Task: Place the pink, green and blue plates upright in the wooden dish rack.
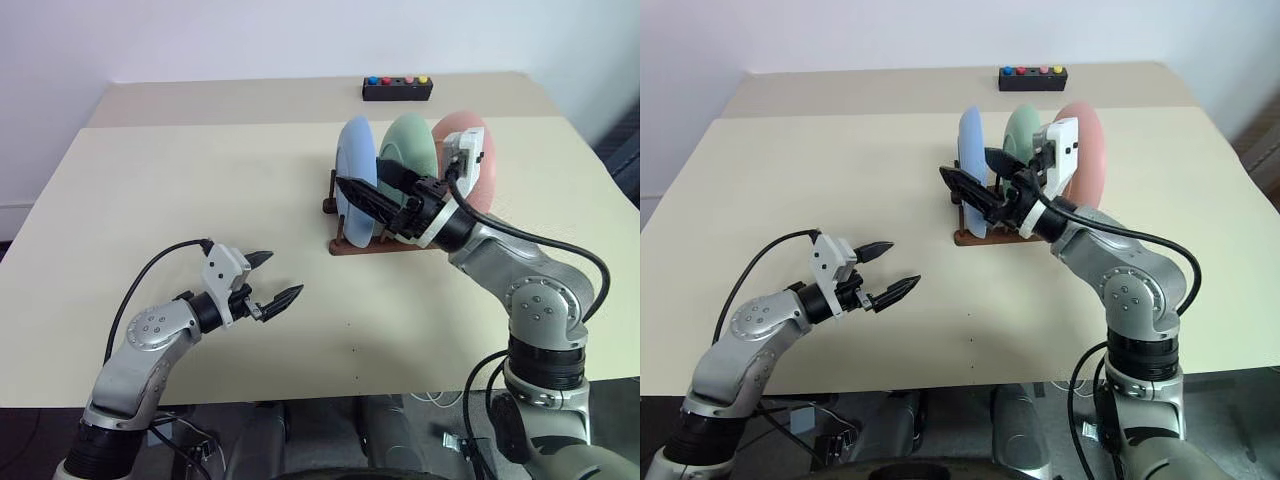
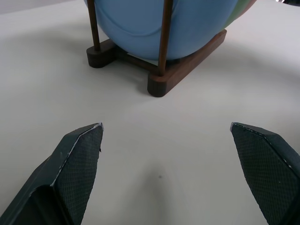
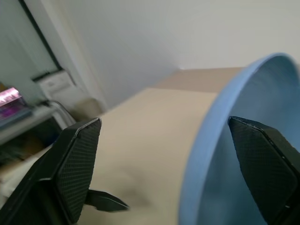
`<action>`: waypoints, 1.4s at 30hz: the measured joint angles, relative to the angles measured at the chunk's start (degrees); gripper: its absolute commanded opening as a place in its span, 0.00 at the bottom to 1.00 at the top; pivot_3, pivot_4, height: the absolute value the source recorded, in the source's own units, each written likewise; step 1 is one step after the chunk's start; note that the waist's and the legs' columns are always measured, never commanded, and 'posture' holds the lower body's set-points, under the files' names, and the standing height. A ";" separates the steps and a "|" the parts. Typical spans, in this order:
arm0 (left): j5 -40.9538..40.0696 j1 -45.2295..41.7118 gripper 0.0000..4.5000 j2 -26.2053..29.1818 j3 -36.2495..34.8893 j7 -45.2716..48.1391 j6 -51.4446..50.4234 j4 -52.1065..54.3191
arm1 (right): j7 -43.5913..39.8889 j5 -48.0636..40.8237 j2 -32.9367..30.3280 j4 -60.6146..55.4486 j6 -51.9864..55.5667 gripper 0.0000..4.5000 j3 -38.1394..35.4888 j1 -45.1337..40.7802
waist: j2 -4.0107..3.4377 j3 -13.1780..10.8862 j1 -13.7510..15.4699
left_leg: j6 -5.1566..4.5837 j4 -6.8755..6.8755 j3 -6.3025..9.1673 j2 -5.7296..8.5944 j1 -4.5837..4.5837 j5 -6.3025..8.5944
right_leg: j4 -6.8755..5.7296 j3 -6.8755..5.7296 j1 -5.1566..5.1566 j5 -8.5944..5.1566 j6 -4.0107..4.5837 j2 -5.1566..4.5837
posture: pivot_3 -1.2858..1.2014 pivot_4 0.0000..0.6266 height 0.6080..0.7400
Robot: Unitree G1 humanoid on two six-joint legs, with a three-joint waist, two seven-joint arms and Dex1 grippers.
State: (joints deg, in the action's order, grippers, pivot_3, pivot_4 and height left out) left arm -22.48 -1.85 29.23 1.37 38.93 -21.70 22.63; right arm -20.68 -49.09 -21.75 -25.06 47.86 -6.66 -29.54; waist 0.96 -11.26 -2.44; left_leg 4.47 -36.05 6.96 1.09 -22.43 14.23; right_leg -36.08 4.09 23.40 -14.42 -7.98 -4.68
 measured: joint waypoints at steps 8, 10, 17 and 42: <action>0.11 -0.04 1.00 -0.06 0.03 -0.01 0.01 -0.07 | -6.13 9.00 -10.73 -2.92 -4.33 0.98 3.74 -1.86 | 0.00 0.00 0.09 | 0.00 0.00 -0.01 0.00 -0.02 0.00 | 0.06 0.00 -0.01 -0.03 0.04 -0.01 | 0.52 0.24 1.00; 0.26 -0.05 1.00 -0.08 0.04 -0.01 0.01 -0.09 | -7.80 10.46 -12.54 -3.54 -5.66 0.98 3.75 -2.07 | 0.01 0.00 0.10 | 0.00 0.00 -0.01 0.00 -0.02 0.00 | 0.07 -0.01 -0.02 -0.03 0.04 0.00 | 0.52 0.24 1.00; 1.02 -0.33 1.00 -1.16 0.33 -0.23 0.59 -0.57 | -14.13 9.84 -17.54 -6.44 -9.46 0.98 -1.15 1.13 | 0.01 0.00 0.49 | -0.01 -0.03 -0.02 0.00 -0.04 0.01 | 0.11 0.00 -0.05 -0.03 0.03 -0.01 | 0.52 0.24 1.00; 10.25 -0.96 1.00 -4.02 -1.11 -4.75 12.46 -14.99 | -27.52 27.06 -15.20 25.39 -41.00 0.98 -15.93 32.20 | -0.04 0.06 1.45 | -0.09 -0.08 -0.23 -0.02 0.15 0.05 | 0.27 0.13 -0.27 -0.09 0.11 -0.02 | 0.52 0.24 1.00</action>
State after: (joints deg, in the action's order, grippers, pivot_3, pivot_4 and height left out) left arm -12.23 -2.82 25.21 0.27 34.18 -9.24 7.64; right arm -48.20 -22.03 -36.95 0.34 6.86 -22.59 2.66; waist 0.93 -11.20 -0.99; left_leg 4.38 -36.14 6.73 1.08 -22.28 14.28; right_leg -35.82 4.22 23.13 -14.51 -7.87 -4.70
